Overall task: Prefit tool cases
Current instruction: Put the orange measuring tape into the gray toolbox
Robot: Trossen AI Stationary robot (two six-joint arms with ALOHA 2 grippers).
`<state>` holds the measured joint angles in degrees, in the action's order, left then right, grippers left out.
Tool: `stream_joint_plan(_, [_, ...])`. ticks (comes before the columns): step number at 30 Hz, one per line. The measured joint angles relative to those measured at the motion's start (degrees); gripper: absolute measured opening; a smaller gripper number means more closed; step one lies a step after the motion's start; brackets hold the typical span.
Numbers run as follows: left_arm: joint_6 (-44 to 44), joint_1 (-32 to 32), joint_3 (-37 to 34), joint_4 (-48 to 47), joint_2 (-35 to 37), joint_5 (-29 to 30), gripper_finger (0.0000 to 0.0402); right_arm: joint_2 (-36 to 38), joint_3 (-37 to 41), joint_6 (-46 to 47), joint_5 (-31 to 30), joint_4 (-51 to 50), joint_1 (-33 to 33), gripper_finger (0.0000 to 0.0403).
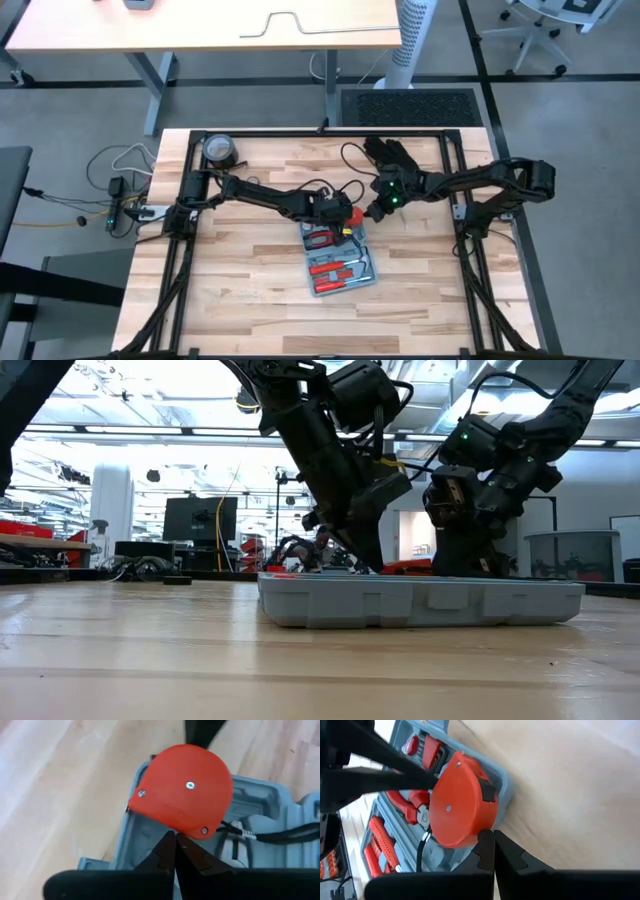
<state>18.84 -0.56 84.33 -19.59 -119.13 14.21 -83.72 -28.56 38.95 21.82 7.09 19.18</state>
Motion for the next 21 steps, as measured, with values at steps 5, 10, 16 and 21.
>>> stream_joint_plan(5, [0.88, 0.24, -0.04, -0.30, 1.10, -0.52, 0.0000, 0.00, -0.04, -1.34, -0.01, -0.52, 0.85, 0.0005])
stream_joint_plan(10, [0.82, 0.26, -0.08, -0.74, 2.16, -0.51, 0.0000, 0.00, -0.04, -2.29, -0.02, -0.69, 1.22, 0.0005])
stream_joint_plan(16, [1.43, 0.28, -0.09, -0.44, 2.54, -0.51, 0.0000, 0.02, 0.09, -4.13, -0.37, -1.04, 1.33, 0.0005])
stream_joint_plan(21, [1.44, 0.42, -0.09, -0.82, 2.56, -0.54, 0.0000, 0.02, 1.73, -4.47, -0.42, -1.22, 3.18, 0.0005])
